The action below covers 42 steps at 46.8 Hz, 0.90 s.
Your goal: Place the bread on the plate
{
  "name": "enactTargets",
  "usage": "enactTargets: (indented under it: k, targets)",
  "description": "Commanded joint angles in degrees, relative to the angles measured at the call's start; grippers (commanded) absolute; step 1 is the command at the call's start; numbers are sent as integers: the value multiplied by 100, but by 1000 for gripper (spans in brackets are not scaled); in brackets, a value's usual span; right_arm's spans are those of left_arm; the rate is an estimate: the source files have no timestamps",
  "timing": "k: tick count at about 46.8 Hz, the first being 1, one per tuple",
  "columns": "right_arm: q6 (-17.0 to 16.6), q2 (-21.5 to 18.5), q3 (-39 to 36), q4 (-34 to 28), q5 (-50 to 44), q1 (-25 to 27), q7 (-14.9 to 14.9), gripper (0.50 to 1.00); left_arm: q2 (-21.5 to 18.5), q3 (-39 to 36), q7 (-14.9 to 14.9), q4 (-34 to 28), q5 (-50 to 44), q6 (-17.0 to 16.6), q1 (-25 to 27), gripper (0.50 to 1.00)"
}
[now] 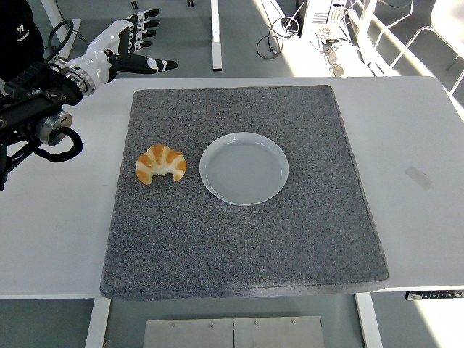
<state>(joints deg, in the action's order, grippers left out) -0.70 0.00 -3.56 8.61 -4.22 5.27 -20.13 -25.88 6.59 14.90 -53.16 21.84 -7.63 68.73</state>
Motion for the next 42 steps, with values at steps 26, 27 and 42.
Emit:
enactTargets:
  k: [26, 27, 42]
  targets:
    - [0, 0, 4, 0, 0, 0, 1, 1000, -796, -2294, -910, -1610, 1296, -538, 923, 931]
    - [0, 0, 4, 0, 0, 0, 1, 1000, -796, -2320, -927, -1627, 1314, -547, 923, 931]
    - [0, 0, 4, 0, 0, 0, 1, 1000, -796, -2637, -1164, -1777, 1674, -564, 958, 931]
